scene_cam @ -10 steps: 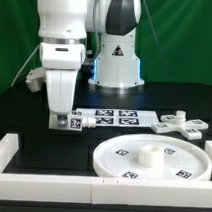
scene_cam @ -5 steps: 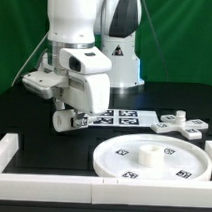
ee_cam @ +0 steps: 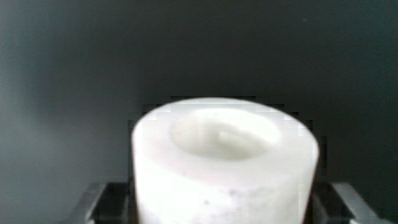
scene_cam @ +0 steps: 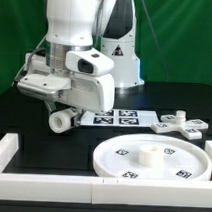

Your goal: Assemble round table

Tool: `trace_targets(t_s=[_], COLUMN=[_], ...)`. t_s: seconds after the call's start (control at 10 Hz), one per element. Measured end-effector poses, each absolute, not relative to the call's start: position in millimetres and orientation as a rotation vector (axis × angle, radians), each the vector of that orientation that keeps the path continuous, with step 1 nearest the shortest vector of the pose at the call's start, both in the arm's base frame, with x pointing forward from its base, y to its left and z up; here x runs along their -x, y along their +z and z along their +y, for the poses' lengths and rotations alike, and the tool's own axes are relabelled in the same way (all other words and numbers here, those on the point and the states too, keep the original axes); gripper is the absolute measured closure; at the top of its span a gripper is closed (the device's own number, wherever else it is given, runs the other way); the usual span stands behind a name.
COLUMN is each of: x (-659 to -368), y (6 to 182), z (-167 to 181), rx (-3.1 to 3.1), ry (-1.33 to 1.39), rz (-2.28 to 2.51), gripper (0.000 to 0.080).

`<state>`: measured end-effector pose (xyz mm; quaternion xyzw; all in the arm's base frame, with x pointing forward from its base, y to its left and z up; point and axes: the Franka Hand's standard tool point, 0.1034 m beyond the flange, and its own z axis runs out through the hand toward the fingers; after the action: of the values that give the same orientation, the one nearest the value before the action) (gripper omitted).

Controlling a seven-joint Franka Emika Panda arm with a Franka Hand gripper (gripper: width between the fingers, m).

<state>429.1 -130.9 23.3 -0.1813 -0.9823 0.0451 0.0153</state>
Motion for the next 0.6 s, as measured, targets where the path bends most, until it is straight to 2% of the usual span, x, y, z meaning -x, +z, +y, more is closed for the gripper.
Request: trace_targets(t_s=[0.2, 0.6], x=[-428.2, -425.8], y=[18.7, 12.6], z=[-127.9, -125.4], rx=[0.18, 0.237], ry=[0.161, 0.163], rz=[-3.07, -3.055], gripper=[0.0393, 0.0393])
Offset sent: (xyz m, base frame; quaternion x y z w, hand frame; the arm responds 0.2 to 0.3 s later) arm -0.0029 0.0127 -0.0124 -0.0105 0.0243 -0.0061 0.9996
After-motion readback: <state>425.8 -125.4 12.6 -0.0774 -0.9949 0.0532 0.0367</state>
